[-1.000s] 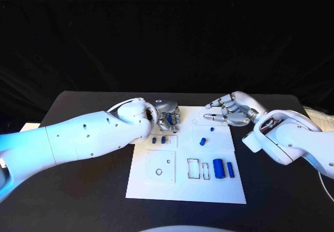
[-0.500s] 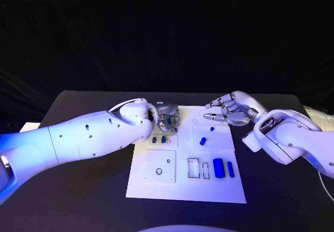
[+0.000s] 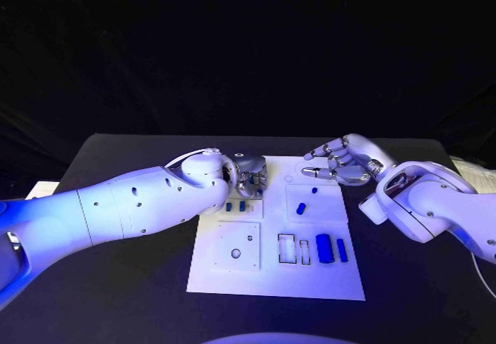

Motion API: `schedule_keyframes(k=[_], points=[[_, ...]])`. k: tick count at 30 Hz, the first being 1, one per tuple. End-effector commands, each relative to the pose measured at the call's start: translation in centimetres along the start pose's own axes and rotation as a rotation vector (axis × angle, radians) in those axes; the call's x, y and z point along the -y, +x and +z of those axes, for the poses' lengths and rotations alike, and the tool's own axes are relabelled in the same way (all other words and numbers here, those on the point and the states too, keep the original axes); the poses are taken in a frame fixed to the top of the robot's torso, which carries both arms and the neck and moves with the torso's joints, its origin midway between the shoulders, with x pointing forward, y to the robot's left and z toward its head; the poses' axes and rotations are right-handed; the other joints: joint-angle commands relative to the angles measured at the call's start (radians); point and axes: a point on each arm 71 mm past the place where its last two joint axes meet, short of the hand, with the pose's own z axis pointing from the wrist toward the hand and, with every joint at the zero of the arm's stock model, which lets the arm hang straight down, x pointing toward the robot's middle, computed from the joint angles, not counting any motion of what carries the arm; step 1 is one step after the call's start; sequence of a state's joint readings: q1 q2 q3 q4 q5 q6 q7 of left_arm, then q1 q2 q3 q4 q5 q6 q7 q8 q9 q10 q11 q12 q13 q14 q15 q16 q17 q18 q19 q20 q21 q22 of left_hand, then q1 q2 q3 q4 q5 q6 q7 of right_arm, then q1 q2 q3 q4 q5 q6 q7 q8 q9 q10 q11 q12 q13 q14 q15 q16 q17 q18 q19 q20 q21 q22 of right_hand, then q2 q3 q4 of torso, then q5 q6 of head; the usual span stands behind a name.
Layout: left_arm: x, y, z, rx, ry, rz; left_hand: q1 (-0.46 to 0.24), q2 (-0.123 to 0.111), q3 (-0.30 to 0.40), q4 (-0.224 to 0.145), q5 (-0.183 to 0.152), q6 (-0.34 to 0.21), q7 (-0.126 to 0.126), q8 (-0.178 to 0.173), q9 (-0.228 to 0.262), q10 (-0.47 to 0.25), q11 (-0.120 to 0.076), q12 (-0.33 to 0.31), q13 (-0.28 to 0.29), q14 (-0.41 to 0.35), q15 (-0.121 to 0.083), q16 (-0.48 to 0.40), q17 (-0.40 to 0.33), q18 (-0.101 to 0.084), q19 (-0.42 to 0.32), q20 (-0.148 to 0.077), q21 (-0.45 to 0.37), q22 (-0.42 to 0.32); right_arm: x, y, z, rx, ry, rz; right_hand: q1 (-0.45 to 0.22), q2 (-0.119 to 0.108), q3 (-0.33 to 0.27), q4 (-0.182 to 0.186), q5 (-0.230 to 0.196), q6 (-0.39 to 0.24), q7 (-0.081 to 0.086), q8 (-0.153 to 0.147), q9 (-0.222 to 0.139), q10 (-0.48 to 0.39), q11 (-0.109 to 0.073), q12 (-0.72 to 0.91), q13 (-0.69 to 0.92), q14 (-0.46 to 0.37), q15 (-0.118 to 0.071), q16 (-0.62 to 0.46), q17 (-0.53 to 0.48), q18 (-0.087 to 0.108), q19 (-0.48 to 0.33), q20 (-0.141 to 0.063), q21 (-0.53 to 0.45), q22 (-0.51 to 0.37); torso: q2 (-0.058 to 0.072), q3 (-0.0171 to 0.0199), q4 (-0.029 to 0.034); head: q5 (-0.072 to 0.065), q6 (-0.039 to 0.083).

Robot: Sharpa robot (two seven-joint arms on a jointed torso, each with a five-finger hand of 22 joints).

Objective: Assemble the parts on the task board

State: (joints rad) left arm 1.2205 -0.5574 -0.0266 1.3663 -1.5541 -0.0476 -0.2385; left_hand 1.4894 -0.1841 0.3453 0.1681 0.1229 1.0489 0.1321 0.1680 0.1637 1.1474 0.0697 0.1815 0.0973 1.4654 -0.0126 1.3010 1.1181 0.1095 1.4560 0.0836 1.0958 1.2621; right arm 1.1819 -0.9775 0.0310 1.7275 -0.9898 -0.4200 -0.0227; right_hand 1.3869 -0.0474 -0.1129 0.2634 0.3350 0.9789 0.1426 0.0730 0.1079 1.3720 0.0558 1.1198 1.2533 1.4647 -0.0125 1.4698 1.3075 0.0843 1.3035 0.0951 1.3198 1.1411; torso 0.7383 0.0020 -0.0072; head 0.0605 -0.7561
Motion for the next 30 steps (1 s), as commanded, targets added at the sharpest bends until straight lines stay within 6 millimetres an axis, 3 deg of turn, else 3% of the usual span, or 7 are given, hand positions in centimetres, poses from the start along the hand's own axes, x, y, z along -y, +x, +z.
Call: schedule_keyframes(k=[1,15,30], points=[[0.0,0.7,0.1,-0.036,-0.015,0.015,0.005,0.012,0.010,-0.002,0.004,0.009,-0.001,-0.004,-0.002,0.010,0.000,-0.007,-0.004,0.030,-0.004,0.002,-0.002,-0.017,0.006,-0.001,0.005,0.003,-0.1,0.1,0.0,-0.012,-0.011,-0.003,0.001,0.012,-0.005,-0.001,0.006,0.008,0.000,0.001,0.000,-0.008,0.000,0.001,0.001,0.069,-0.004,-0.004,0.094,0.008,-0.002,-0.002,-0.006,0.000,0.000,-0.0001,-0.0005,0.000,-0.001],[-0.2,1.0,0.2,-0.055,-0.042,0.031,0.046,0.036,0.097,-0.055,0.005,0.046,0.003,-0.016,-0.012,0.054,-0.003,-0.032,-0.015,0.029,-0.007,0.010,-0.010,-0.020,0.006,-0.004,0.026,0.024,-0.1,0.2,0.0,-0.012,-0.012,-0.003,0.002,0.013,-0.005,-0.001,0.007,0.008,0.000,0.001,0.000,-0.007,-0.001,0.004,0.002,0.070,-0.004,-0.003,0.096,0.008,-0.001,-0.002,-0.005,0.001,0.000,0.0009,-0.0007,0.000,-0.001],[0.1,-0.2,-0.8,0.083,0.013,-0.038,0.022,0.017,0.151,-0.093,0.003,0.070,0.007,-0.031,-0.020,0.084,-0.002,-0.064,-0.019,0.028,-0.006,0.017,-0.019,-0.026,0.010,-0.004,0.061,0.054,-0.1,0.1,0.0,-0.011,-0.013,-0.003,0.002,0.013,-0.005,-0.001,0.007,0.008,0.000,0.001,0.000,-0.007,-0.001,0.004,0.002,0.070,-0.004,-0.003,0.096,0.008,-0.001,-0.002,-0.005,0.001,-0.002,0.0009,0.0012,-0.003,0.003]])
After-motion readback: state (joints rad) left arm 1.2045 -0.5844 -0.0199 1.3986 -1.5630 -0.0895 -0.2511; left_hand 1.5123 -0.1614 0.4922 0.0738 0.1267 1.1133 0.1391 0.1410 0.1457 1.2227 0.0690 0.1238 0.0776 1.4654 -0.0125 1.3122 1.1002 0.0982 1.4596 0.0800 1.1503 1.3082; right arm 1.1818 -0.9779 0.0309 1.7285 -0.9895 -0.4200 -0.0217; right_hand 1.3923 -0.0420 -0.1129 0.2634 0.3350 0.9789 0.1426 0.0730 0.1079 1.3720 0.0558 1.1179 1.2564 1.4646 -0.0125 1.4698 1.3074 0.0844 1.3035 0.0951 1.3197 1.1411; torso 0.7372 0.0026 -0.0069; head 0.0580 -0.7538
